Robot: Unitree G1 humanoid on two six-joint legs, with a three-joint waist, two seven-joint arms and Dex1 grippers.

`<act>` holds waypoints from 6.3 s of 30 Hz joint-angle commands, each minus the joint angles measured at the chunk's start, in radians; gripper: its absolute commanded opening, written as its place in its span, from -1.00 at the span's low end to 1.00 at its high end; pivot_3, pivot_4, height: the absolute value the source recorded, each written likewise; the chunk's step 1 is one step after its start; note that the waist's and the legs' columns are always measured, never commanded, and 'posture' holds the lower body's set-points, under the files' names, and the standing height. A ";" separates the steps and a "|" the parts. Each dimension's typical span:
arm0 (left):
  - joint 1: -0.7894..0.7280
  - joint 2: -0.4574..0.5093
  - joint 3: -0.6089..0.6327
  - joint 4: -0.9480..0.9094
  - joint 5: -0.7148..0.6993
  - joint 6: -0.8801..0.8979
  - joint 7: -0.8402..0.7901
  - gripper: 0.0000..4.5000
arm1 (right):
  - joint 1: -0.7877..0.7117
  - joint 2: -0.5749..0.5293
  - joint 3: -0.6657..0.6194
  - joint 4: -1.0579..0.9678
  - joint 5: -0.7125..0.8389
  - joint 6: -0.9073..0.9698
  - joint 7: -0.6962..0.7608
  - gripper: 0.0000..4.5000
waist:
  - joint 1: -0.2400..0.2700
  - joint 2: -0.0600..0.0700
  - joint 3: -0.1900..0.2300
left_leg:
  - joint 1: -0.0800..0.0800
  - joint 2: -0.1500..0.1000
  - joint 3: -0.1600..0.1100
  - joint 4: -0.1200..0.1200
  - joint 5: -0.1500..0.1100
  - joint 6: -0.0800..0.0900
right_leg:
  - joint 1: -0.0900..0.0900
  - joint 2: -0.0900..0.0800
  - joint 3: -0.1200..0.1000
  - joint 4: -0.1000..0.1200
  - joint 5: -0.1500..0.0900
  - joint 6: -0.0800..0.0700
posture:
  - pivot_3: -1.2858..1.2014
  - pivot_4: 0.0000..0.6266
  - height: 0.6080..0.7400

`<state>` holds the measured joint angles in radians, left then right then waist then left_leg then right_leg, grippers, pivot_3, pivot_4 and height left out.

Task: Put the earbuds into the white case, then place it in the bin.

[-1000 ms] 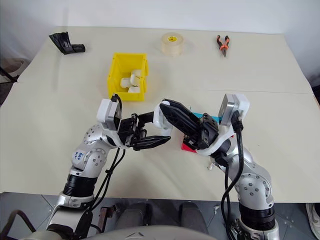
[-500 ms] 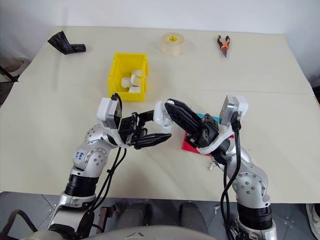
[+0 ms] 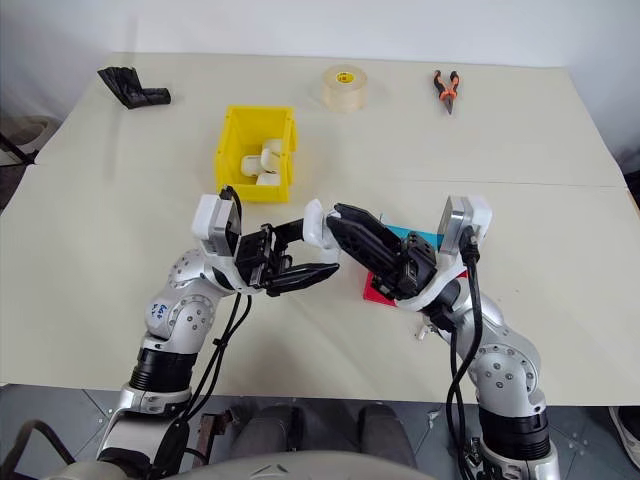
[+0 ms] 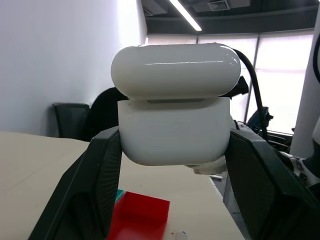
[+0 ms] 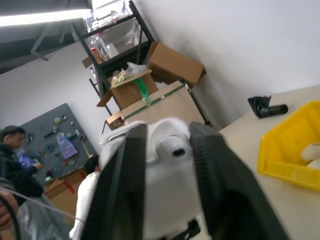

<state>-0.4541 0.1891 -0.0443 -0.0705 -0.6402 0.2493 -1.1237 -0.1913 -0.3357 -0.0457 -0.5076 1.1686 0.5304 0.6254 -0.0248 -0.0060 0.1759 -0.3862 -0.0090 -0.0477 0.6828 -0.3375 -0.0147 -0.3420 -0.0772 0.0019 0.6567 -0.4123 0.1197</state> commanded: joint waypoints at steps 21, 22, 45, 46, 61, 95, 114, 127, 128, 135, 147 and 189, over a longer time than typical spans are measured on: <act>0.019 0.049 0.018 -0.038 -0.011 -0.035 -0.034 0.22 | 0.017 -0.217 -0.197 -0.016 0.037 0.066 0.084 0.98 | 0.003 0.000 0.000 | 0.000 0.000 0.000 0.000 0.000 0.000 | 0.001 0.000 0.000 -0.002 0.000 0.000 | 0.03 -0.52 1.00; 0.022 0.051 0.018 -0.037 -0.012 -0.036 -0.035 0.22 | 0.022 -0.226 -0.205 -0.016 0.041 0.067 0.087 0.98 | 0.003 0.000 0.000 | 0.000 0.000 0.000 0.000 0.000 0.000 | 0.001 0.000 0.000 -0.002 0.000 0.000 | 0.03 -0.52 1.00; 0.109 0.169 -0.007 -0.019 0.058 -0.141 -0.109 0.22 | -0.122 -0.729 -0.123 0.235 -0.444 0.222 0.259 0.98 | 0.021 0.001 0.000 | -0.001 0.001 0.004 0.000 0.000 0.003 | 0.003 0.000 0.002 -0.010 0.002 0.003 | 0.03 -0.52 1.00; 0.105 0.164 -0.008 -0.017 0.061 -0.143 -0.100 0.22 | -0.180 -0.738 -0.077 0.257 -0.466 0.251 0.267 0.98 | 0.021 0.001 0.000 | -0.001 0.001 0.003 -0.001 0.000 0.003 | 0.002 0.000 0.002 -0.010 0.002 0.003 | 0.03 -0.52 1.00; 0.112 0.104 -0.048 -0.058 0.066 -0.137 -0.025 0.22 | -0.728 -0.643 0.484 0.696 -0.948 0.218 0.498 0.98 | 0.021 0.001 0.001 | -0.005 0.000 0.003 -0.002 0.000 0.003 | -0.002 -0.001 0.000 -0.010 0.002 0.003 | 0.03 -0.52 1.00; 0.136 0.106 -0.045 -0.076 0.068 -0.155 0.008 0.22 | -0.823 -0.447 0.521 1.041 -1.330 -0.171 0.761 -0.08 | 0.016 0.001 0.001 | -0.003 0.000 0.002 0.001 0.000 0.002 | -0.004 -0.002 -0.003 -0.002 0.002 0.003 | 0.03 -0.52 1.00; 0.132 0.106 -0.047 -0.068 0.068 -0.161 0.000 0.22 | -0.776 -0.447 0.493 1.010 -1.352 -0.187 0.783 -0.51 | 0.017 0.001 0.001 | -0.003 0.000 0.002 0.001 0.000 0.002 | -0.003 -0.002 -0.003 -0.002 0.002 0.003 | 0.03 -0.52 1.00; 0.119 0.099 -0.051 -0.063 0.068 -0.155 0.005 0.22 | -0.766 -0.460 0.353 0.907 -1.265 -0.086 0.764 -0.51 | 0.018 0.001 0.001 | -0.003 0.000 0.002 0.001 0.000 0.002 | -0.003 -0.002 -0.003 -0.002 0.002 0.003 | 0.03 -0.52 1.00; 0.111 0.096 -0.054 -0.057 0.067 -0.153 0.003 0.22 | -0.760 -0.470 0.307 0.873 -1.227 -0.050 0.763 -0.51 | 0.019 0.001 0.001 | -0.004 -0.001 0.003 0.001 0.000 0.002 | -0.004 -0.002 -0.003 -0.002 0.002 0.003 | 0.03 -0.52 1.00; 0.058 0.079 -0.055 -0.011 0.062 -0.142 -0.007 0.22 | -0.650 -0.496 0.062 0.643 -0.994 0.167 0.729 -0.51 | 0.024 0.001 0.001 | -0.004 -0.001 0.001 0.001 0.000 0.002 | -0.003 -0.002 -0.003 -0.002 0.002 0.003 | 0.03 -0.52 1.00; 0.006 0.069 -0.052 0.050 0.064 -0.140 -0.050 0.22 | -0.561 -0.584 0.198 0.597 -1.089 0.007 0.675 -0.34 | 0.011 0.001 0.001 | -0.003 -0.001 0.005 0.001 0.001 0.003 | -0.003 -0.002 -0.004 -0.002 0.002 0.003 | 0.03 -0.52 1.00; 0.095 0.079 -0.043 -0.059 0.060 -0.132 0.036 0.22 | -0.883 -0.399 0.480 1.321 -1.462 -0.805 0.808 -0.21 | -0.004 0.001 0.001 | -0.002 -0.002 0.002 0.002 0.001 0.003 | -0.002 -0.003 -0.011 0.000 0.002 0.003 | 0.03 -0.52 1.00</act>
<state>-0.3660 0.2653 -0.0953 -0.0797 -0.5677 0.1210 -1.0920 -1.0724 -0.7386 0.4287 0.7974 -0.2791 -0.2748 1.4298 -0.0288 -0.0049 0.1765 -0.3881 -0.0106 -0.0454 0.6845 -0.3367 -0.0120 -0.3443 -0.0801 -0.0088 0.6571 -0.4101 0.1232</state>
